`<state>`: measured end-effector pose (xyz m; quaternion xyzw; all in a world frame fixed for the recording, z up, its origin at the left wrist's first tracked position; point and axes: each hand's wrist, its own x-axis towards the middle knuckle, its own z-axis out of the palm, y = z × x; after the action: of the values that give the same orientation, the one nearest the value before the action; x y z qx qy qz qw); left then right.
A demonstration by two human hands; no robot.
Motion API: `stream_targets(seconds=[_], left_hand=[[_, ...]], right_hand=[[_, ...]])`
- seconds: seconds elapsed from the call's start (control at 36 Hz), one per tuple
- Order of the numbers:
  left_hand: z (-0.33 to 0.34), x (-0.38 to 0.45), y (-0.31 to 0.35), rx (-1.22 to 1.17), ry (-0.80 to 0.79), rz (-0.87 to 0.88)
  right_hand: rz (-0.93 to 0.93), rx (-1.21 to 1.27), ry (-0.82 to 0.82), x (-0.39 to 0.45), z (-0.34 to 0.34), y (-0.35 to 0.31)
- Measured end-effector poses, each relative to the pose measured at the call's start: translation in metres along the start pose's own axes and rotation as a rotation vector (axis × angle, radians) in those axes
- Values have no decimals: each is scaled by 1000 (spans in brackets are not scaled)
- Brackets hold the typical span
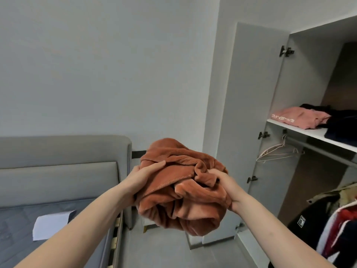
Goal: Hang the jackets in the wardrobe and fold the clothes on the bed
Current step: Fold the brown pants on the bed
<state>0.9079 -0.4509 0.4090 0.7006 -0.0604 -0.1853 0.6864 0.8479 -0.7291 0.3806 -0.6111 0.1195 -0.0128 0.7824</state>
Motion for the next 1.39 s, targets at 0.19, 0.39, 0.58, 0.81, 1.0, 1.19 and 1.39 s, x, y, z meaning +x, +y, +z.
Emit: stream_targets(seconds=[0.19,0.39,0.58,0.81,1.0,1.19,1.39], left_hand=[[55,84,48,78,-122,103],[101,165,91,155,-232,163],[141,236,128,224,-427,186],[212,284,153,246,-578,205],[281,329,177,266,-609,254],[363,380,210,324,-628,292],[450,436,244,284,-650,373]], right_hand=[[-87,100,194,34,-45,-46],[-193,163,350,66,-77,-96],[-279,168,501,89,-111,-130],[-304,115,632,95,-167,-159],[-384,138,703,120,-226,-193],[-450,189,799,159,-300,-238],[-501,230,765,203,-387,-297]])
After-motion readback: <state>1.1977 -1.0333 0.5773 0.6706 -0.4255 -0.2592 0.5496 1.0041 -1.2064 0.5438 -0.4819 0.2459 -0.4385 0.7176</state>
